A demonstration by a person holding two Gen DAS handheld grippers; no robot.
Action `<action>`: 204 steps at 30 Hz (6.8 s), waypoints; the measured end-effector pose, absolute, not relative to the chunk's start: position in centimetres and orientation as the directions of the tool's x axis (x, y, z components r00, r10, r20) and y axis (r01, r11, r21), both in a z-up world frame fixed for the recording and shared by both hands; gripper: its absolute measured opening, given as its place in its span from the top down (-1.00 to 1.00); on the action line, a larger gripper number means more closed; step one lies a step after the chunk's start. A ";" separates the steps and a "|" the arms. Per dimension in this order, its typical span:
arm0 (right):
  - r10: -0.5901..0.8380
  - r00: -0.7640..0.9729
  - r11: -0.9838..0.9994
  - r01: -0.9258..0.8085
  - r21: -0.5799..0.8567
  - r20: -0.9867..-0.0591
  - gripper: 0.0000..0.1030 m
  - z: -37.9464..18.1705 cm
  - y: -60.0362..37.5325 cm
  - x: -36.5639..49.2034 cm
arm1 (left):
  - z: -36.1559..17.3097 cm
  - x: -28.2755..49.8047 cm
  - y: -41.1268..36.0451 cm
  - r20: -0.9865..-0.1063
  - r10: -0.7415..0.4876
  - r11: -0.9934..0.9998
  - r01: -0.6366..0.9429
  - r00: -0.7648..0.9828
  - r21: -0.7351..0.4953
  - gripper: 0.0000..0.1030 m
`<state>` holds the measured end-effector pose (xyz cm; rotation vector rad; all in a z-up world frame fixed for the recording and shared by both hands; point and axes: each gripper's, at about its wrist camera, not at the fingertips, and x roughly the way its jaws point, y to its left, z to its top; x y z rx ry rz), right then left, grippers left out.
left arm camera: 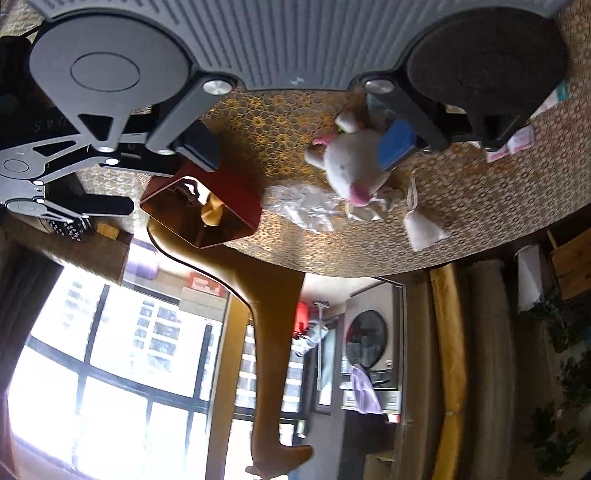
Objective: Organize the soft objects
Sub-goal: 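Move both open grippers back over the items on the table, then grasp the white mesh cloth with the left gripper while the right gripper grasps the clear plastic bag, then carry the mesh cloth and plastic bag in both grippers into the red box, then open both grippers to release the cloth and bag into the box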
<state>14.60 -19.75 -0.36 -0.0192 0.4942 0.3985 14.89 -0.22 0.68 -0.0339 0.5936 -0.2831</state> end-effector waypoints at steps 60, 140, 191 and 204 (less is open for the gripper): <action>0.492 0.523 0.729 -0.685 0.001 -0.696 -0.13 -15.5 0.1 15.4 | -16.4 22.8 9.7 -0.762 -0.038 0.999 0.004 0.646 -0.046 -0.91; 0.276 0.840 0.949 -0.314 -0.004 -0.467 0.90 -0.7 -30.1 16.6 | 1.9 23.1 -13.0 -0.556 -0.438 0.890 0.429 0.706 -0.156 0.74; 0.190 0.734 0.979 -0.190 0.072 -0.652 0.65 -9.6 -36.4 29.9 | -12.3 42.6 -26.6 -0.823 -0.362 0.898 0.401 0.437 -0.182 0.73; 0.231 0.722 0.970 -0.224 0.096 -0.653 0.22 -9.0 -37.0 29.0 | -11.6 42.0 -26.8 -0.812 -0.396 0.884 0.419 0.429 -0.210 -0.42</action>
